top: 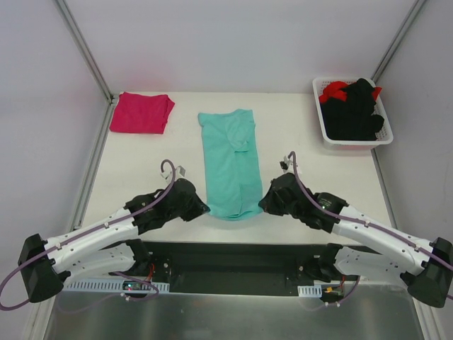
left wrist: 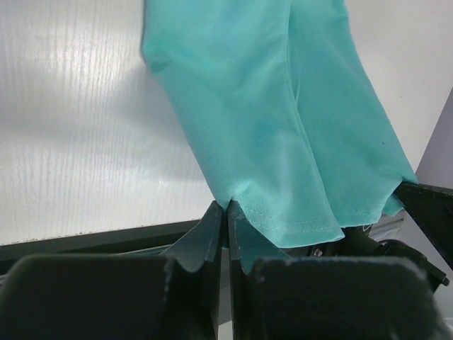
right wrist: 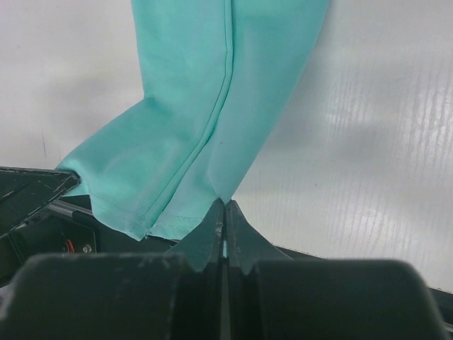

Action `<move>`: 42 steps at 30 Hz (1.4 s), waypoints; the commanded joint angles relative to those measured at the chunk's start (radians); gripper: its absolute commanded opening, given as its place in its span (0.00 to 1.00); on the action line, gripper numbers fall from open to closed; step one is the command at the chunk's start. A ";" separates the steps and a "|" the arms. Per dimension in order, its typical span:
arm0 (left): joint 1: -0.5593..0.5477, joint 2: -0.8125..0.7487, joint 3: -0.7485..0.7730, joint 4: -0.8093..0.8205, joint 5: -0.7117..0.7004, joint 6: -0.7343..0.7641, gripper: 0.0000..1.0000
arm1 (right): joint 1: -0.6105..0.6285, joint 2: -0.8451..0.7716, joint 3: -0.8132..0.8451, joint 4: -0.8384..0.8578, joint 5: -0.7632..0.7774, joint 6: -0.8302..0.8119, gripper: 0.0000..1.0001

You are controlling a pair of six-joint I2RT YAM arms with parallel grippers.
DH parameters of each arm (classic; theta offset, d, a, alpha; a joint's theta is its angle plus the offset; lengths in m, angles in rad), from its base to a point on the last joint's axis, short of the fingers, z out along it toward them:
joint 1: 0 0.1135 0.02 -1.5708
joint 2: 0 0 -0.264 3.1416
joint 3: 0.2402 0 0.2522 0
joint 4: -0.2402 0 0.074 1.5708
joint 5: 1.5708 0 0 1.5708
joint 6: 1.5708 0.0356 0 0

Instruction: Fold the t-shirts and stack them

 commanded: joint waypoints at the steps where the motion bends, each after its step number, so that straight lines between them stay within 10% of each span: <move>1: 0.021 0.012 0.088 -0.056 -0.072 0.060 0.00 | -0.024 0.018 0.063 -0.030 0.042 -0.043 0.01; 42: 0.369 0.424 0.432 -0.007 0.075 0.367 0.00 | -0.380 0.443 0.377 0.085 -0.201 -0.287 0.01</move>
